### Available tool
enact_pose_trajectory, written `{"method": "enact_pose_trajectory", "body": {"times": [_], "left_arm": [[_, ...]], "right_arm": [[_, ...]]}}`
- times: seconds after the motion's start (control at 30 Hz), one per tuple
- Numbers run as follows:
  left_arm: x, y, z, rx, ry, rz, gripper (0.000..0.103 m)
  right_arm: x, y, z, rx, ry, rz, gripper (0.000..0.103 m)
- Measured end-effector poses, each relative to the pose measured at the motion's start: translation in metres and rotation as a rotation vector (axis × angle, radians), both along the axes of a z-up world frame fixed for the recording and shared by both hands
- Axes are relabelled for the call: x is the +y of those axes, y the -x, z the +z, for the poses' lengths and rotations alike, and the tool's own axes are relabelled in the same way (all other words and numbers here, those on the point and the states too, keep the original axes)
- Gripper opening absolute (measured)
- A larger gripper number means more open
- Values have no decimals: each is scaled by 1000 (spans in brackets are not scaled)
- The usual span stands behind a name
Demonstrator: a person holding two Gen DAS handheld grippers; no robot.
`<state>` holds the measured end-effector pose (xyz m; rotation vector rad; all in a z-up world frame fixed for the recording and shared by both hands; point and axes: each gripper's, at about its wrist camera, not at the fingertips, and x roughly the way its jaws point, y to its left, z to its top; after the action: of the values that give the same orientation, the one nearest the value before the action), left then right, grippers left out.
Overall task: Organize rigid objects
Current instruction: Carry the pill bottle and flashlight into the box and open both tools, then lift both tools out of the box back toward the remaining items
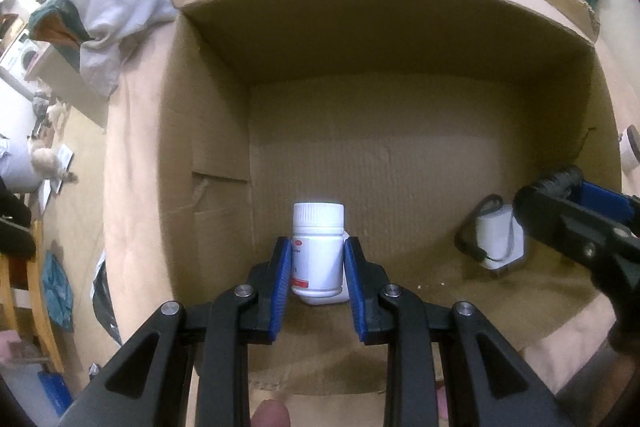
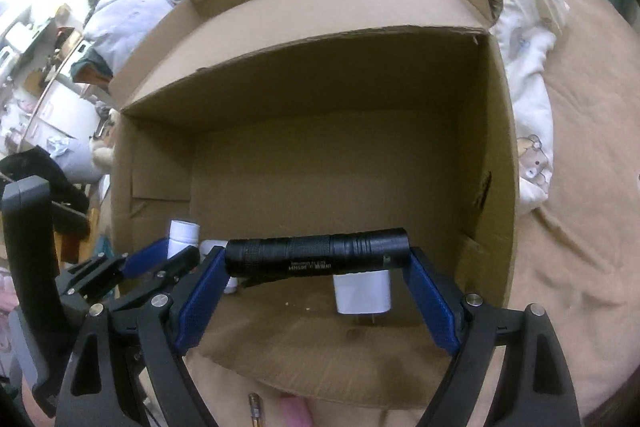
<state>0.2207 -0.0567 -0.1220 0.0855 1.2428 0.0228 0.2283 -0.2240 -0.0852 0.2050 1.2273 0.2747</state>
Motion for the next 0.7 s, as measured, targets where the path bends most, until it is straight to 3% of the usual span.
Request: {"method": "enact_pose_trajectory", "body": {"times": [0.27,0.33,0.37,0.4,0.47,0.6,0.7], "left_arm": [[1,0,-2,-4,-12,-5,24],[1,0,-2,-1,-4,-11,27],[1,0,-2,-1,-7,-14,39],[-1,1,-1,-4,-8,-16,60],[-3,2,2,-13,7,-23,80],[0,4,12,-45,41,-6,89],[1,6,22,-101,29,13,89]], "right_arm": [[-4,1,4,-22,-13,-7,93],[-5,1,8,-43,-17,-12,102],[-5,1,10,-53,-21,-15,103],[-6,1,12,-64,-26,-19,103],[-7,2,16,-87,-34,-26,103],[-10,5,26,-155,-50,-29,103],[-17,8,30,-189,-66,-23,103]]}}
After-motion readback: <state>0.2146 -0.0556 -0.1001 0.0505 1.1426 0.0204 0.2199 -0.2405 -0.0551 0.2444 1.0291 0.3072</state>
